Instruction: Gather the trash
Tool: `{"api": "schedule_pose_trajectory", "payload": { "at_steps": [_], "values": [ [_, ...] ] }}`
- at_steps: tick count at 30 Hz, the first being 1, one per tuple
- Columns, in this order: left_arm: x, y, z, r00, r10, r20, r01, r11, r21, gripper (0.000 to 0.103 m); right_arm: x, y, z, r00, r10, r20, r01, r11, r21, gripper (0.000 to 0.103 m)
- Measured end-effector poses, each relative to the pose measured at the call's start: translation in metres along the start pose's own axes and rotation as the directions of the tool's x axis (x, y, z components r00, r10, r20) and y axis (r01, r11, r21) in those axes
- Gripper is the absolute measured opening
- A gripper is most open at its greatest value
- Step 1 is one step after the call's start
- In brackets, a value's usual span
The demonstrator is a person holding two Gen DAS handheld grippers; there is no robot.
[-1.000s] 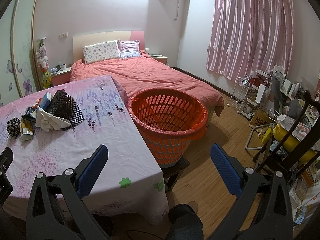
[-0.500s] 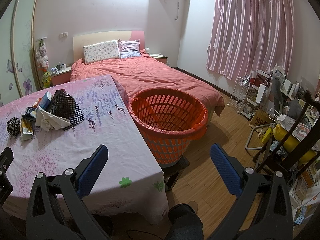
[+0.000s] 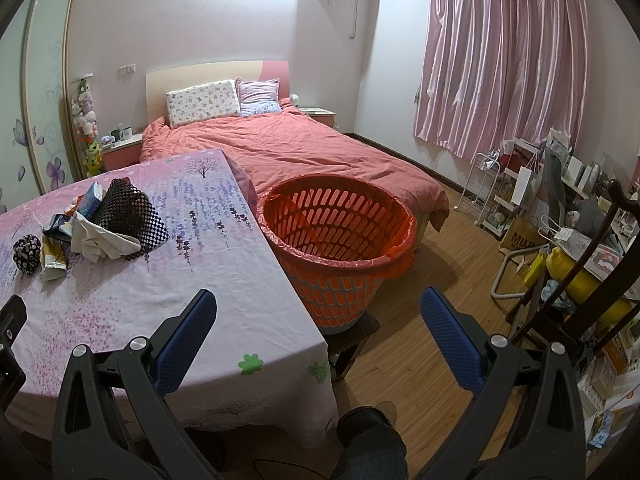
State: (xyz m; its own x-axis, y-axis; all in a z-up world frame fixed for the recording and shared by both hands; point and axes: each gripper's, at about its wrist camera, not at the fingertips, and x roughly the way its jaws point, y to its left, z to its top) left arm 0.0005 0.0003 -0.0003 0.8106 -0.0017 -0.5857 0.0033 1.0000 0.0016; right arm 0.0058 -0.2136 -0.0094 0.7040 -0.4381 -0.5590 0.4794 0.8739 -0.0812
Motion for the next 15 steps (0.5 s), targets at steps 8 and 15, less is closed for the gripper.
{"api": "schedule_pose_trajectory", "payload": {
  "at_steps": [8,15],
  "values": [
    [0.0,0.0,0.0,1.0,0.0,-0.004,0.0,1.0,0.0,0.099,0.0,0.0,0.001,1.0,0.0,0.0,0.0,1.0,0.001,0.101],
    [0.017,0.011,-0.003,1.0,0.022,-0.008,-0.022,1.0,-0.019,0.099,0.007,0.008,0.003,0.997,0.053,0.048,-0.051,0.998,-0.03,0.101]
  ]
}}
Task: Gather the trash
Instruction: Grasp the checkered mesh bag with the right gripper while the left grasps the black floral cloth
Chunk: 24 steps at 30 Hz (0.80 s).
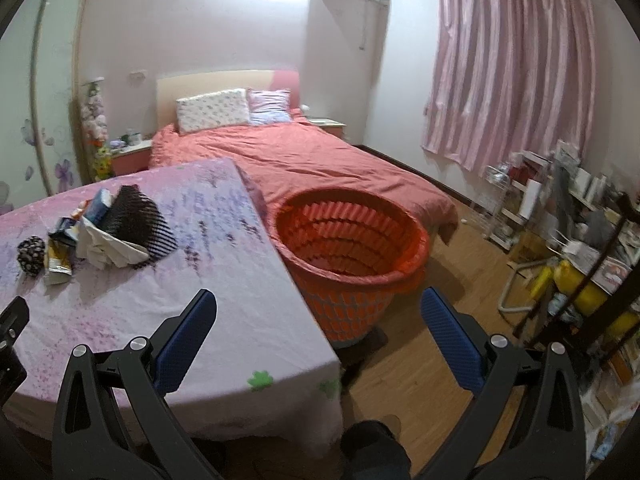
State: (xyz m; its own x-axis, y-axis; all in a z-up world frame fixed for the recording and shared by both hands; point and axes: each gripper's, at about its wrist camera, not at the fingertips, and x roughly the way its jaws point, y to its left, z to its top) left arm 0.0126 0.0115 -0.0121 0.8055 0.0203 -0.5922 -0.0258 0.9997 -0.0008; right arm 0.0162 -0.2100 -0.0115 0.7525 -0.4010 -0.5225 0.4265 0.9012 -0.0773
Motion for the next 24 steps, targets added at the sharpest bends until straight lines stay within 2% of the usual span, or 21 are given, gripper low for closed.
{"api": "schedule_pose_trajectory", "payload": {
  "at_steps": [4,10,15,16,18,20,21,24],
  "values": [
    [0.016,0.025,0.006,0.999,0.01,-0.037,-0.012,0.999,-0.053,0.099,0.019,0.019,0.006,0.996,0.081,-0.045,-0.083,0.995,-0.055,0.101],
    [0.048,0.074,0.014,0.995,0.053,-0.083,-0.063,0.991,-0.117,0.099,0.035,0.035,0.015,0.98,0.181,-0.08,-0.184,0.982,-0.029,0.101],
    [0.081,0.111,0.029,0.99,0.092,-0.108,-0.108,0.983,-0.149,0.099,0.054,0.061,0.03,0.958,0.27,-0.098,-0.273,0.962,-0.026,0.1],
    [0.085,0.116,0.032,0.99,0.09,-0.106,-0.105,0.983,-0.15,0.099,0.059,0.067,0.032,0.954,0.283,-0.103,-0.287,0.958,-0.029,0.099],
    [0.099,0.126,0.04,0.991,0.081,-0.103,-0.096,0.984,-0.149,0.099,0.073,0.082,0.038,0.936,0.329,-0.123,-0.335,0.942,-0.027,0.088],
    [0.113,0.135,0.047,0.992,0.08,-0.1,-0.095,0.985,-0.147,0.098,0.087,0.094,0.044,0.917,0.369,-0.151,-0.376,0.927,-0.018,0.081],
    [0.12,0.137,0.05,0.991,0.081,-0.103,-0.095,0.984,-0.148,0.097,0.092,0.1,0.048,0.908,0.389,-0.156,-0.396,0.918,-0.013,0.08],
    [0.141,0.145,0.061,0.991,0.069,-0.111,-0.086,0.984,-0.159,0.095,0.104,0.117,0.055,0.901,0.408,-0.149,-0.416,0.909,-0.027,0.078]
  ]
}}
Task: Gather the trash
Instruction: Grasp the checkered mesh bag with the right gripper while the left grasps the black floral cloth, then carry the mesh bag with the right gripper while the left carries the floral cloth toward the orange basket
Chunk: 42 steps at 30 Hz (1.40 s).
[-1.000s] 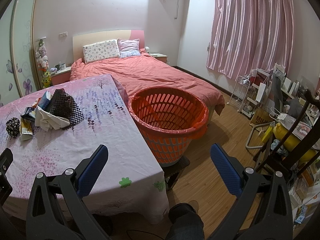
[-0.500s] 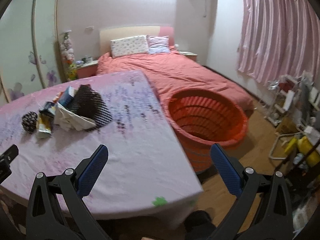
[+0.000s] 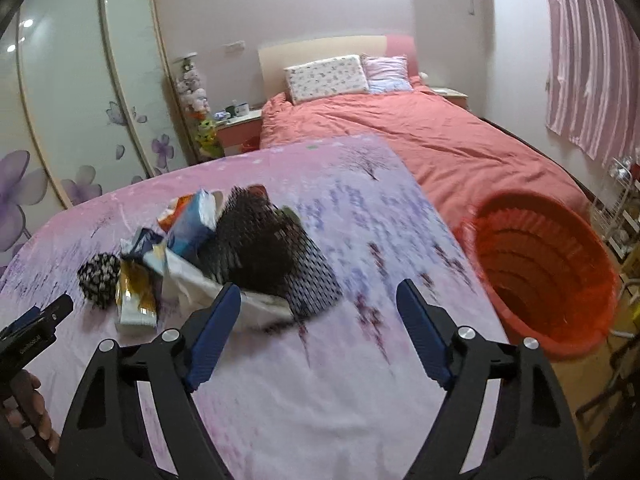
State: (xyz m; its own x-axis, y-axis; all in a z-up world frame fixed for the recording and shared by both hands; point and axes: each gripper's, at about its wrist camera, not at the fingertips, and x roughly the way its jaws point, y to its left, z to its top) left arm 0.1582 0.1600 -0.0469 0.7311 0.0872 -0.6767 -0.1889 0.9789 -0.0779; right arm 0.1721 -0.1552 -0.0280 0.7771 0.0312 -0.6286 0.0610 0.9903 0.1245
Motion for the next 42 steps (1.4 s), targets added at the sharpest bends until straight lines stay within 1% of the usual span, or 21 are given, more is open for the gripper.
{"api": "schedule_pose_trajectory", "payload": {
  "at_steps": [5,8,11,13,14,15,17,18,19,20,26,31,35,37,40,42],
  "values": [
    [0.029,-0.002,0.016,1.0,-0.007,-0.03,0.007,1.0,0.005,0.088,0.024,0.016,0.011,0.998,0.059,-0.033,-0.06,0.998,-0.006,0.071],
    [0.046,-0.003,0.021,0.998,-0.017,-0.065,0.018,1.0,0.001,0.086,0.034,0.026,0.012,0.996,0.071,-0.045,-0.073,0.997,-0.029,0.067],
    [0.057,-0.003,0.022,0.996,-0.011,-0.084,0.012,1.0,0.007,0.085,0.044,0.034,0.014,0.996,0.074,-0.057,-0.077,0.996,-0.041,0.065],
    [0.064,-0.004,0.022,0.995,-0.008,-0.099,0.009,1.0,0.01,0.083,0.05,0.035,0.014,0.994,0.079,-0.076,-0.082,0.996,-0.036,0.058],
    [0.068,-0.004,0.023,0.994,-0.01,-0.106,0.011,1.0,0.011,0.078,0.054,0.035,0.013,0.992,0.088,-0.094,-0.091,0.995,-0.031,0.052],
    [0.073,-0.004,0.023,0.993,-0.014,-0.115,0.015,1.0,0.01,0.074,0.057,0.035,0.014,0.99,0.096,-0.104,-0.099,0.995,-0.027,0.041],
    [0.078,-0.003,0.023,0.991,-0.034,-0.131,0.035,0.999,0.004,0.051,0.058,0.034,0.013,0.986,0.12,-0.113,-0.123,0.992,-0.017,0.028],
    [0.079,-0.002,0.024,0.989,-0.049,-0.137,0.049,0.999,-0.003,0.046,0.055,0.034,0.013,0.986,0.129,-0.109,-0.132,0.991,-0.016,0.019],
    [0.079,-0.001,0.024,0.989,-0.063,-0.136,0.063,0.998,-0.007,0.036,0.053,0.034,0.013,0.986,0.133,-0.103,-0.135,0.991,-0.016,0.013],
    [0.079,0.0,0.024,0.989,-0.07,-0.133,0.07,0.998,-0.008,0.032,0.05,0.033,0.013,0.985,0.144,-0.097,-0.146,0.989,-0.016,0.011],
    [0.07,0.003,0.028,0.992,-0.074,-0.105,0.075,0.997,-0.001,0.022,0.038,0.028,0.016,0.984,0.163,-0.07,-0.165,0.986,-0.014,0.008],
    [0.068,0.003,0.03,0.992,-0.071,-0.1,0.073,0.997,0.01,0.021,0.03,0.02,0.021,0.986,0.162,-0.041,-0.163,0.987,-0.01,0.007],
    [0.074,0.0,0.028,0.99,-0.069,-0.119,0.071,0.997,0.014,0.022,0.041,0.011,0.02,0.987,0.147,-0.059,-0.146,0.989,0.008,0.007],
    [0.076,-0.001,0.028,0.99,-0.068,-0.121,0.071,0.997,0.018,0.022,0.039,0.009,0.02,0.988,0.144,-0.049,-0.143,0.99,0.017,0.007],
    [0.075,-0.002,0.031,0.99,-0.076,-0.115,0.079,0.997,0.02,0.016,0.029,0.004,0.027,0.99,0.142,-0.014,-0.142,0.99,0.02,0.007],
    [0.07,-0.001,0.035,0.991,-0.09,-0.103,0.092,0.996,0.018,0.015,0.022,-0.001,0.033,0.99,0.138,0.015,-0.138,0.99,0.021,0.007]
  ]
}}
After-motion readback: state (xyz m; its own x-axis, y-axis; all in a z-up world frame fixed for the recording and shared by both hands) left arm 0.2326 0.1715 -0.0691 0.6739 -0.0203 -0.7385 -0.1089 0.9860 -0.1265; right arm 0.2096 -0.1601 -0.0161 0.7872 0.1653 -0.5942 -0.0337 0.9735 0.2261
